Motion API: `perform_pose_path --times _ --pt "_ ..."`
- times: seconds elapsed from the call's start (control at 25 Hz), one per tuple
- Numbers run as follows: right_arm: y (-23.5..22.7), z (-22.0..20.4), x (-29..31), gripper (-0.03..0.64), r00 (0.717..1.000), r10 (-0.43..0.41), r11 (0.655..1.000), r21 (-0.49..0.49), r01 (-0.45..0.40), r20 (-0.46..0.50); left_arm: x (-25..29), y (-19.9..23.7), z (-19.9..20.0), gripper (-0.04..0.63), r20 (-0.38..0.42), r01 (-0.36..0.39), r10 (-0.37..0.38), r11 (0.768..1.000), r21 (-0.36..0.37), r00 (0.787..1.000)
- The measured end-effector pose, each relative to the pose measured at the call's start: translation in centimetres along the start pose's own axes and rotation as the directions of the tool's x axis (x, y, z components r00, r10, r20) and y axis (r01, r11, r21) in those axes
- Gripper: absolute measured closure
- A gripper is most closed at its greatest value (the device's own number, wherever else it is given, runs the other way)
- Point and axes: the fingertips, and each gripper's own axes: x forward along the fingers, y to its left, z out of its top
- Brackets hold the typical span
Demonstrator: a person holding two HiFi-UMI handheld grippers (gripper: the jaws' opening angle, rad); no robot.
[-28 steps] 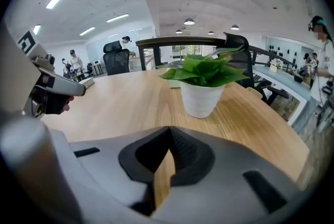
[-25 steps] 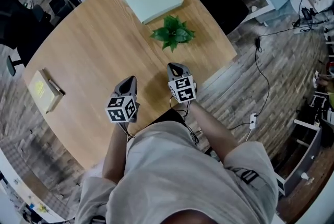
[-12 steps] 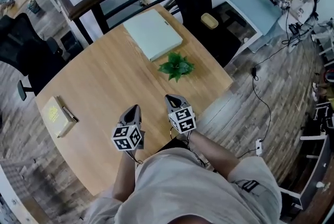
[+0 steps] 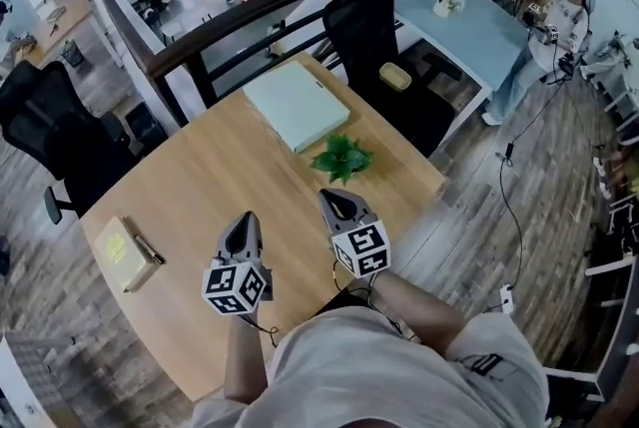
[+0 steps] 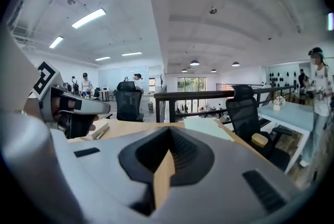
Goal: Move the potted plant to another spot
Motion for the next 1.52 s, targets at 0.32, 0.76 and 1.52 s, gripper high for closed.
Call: perform_pose_path --times 0.32,0.76,1.52 --pt "1.3 4.6 -1.2 0.614 0.995 0.012 0.998 -0.064 -0.005 0.097 -1.2 -2.1 3.4 0.583 0.079 -0.006 -0.004 0.993 0.122 0.997" --pt "1.0 6.6 -1.3 0.614 0.988 -0.003 0.998 -0.055 0.012 0.152 -1.1 -2.5 3.9 0.583 0.087 -0.009 -0.004 0.988 0.156 0.996" --pt "0.3 7.3 -0.7 0.614 0.986 -0.005 0.998 -0.062 0.015 0.168 0.1 -2.9 3.6 0.583 0.074 0.012 -0.025 0.987 0.163 0.997"
